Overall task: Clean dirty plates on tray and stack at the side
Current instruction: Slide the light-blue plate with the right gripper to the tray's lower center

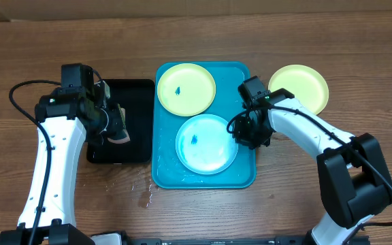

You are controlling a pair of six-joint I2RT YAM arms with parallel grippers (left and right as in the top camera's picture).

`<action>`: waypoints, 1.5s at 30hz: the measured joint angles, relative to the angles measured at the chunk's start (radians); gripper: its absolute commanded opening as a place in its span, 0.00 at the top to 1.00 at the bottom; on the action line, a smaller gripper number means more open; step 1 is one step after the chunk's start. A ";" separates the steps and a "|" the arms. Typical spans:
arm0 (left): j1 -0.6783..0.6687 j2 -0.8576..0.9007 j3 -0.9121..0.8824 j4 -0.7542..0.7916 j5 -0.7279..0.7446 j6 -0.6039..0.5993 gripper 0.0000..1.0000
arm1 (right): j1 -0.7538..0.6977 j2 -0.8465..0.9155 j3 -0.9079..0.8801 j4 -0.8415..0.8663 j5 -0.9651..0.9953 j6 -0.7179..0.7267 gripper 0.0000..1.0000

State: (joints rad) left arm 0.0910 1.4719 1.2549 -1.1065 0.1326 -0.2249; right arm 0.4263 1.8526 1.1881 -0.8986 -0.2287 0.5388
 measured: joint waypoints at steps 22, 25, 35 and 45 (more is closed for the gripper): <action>0.000 0.000 0.000 -0.015 0.006 0.000 0.96 | 0.143 0.000 -0.004 0.024 0.117 0.160 0.96; 0.000 0.000 0.000 -0.015 0.006 0.000 0.96 | 0.148 0.000 -0.004 0.024 0.132 0.160 0.96; 0.000 0.000 0.000 -0.014 0.006 0.000 0.96 | 0.150 0.000 -0.005 0.098 0.163 0.021 0.66; 0.000 0.000 0.000 -0.015 0.006 0.000 0.96 | 0.150 0.000 -0.005 0.026 0.099 0.072 0.80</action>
State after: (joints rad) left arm 0.0910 1.4719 1.2549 -1.1213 0.1390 -0.2249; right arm 0.5766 1.8526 1.1831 -0.8726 -0.1299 0.6113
